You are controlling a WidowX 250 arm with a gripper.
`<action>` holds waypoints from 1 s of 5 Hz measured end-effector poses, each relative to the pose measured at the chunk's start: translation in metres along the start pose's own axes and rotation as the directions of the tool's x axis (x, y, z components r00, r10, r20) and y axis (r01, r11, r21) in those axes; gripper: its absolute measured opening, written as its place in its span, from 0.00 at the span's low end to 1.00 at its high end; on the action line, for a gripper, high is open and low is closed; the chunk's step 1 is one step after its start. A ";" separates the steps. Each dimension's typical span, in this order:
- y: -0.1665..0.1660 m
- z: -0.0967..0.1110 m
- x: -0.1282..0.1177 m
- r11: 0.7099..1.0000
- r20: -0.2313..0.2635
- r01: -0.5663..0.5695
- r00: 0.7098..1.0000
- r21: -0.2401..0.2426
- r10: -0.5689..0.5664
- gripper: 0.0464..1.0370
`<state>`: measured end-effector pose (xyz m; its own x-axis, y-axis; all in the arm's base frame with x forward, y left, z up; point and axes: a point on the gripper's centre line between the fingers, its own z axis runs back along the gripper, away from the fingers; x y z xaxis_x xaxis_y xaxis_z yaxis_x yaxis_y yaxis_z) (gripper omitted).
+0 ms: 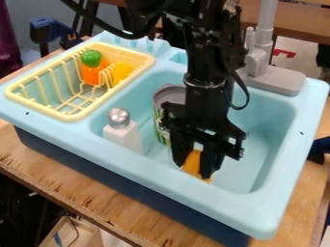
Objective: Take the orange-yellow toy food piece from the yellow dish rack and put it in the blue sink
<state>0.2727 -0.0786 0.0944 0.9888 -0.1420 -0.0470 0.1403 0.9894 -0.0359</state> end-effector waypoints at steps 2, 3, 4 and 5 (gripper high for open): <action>-0.003 0.020 0.004 0.999 0.010 -0.039 0.999 -0.019 0.039 0.97; 0.013 0.049 0.005 0.996 0.079 -0.087 0.993 -0.013 0.088 0.97; 0.035 0.089 0.001 0.992 0.164 -0.126 0.979 0.026 0.120 0.97; 0.060 0.118 -0.007 0.988 0.205 -0.140 0.971 0.068 0.124 0.97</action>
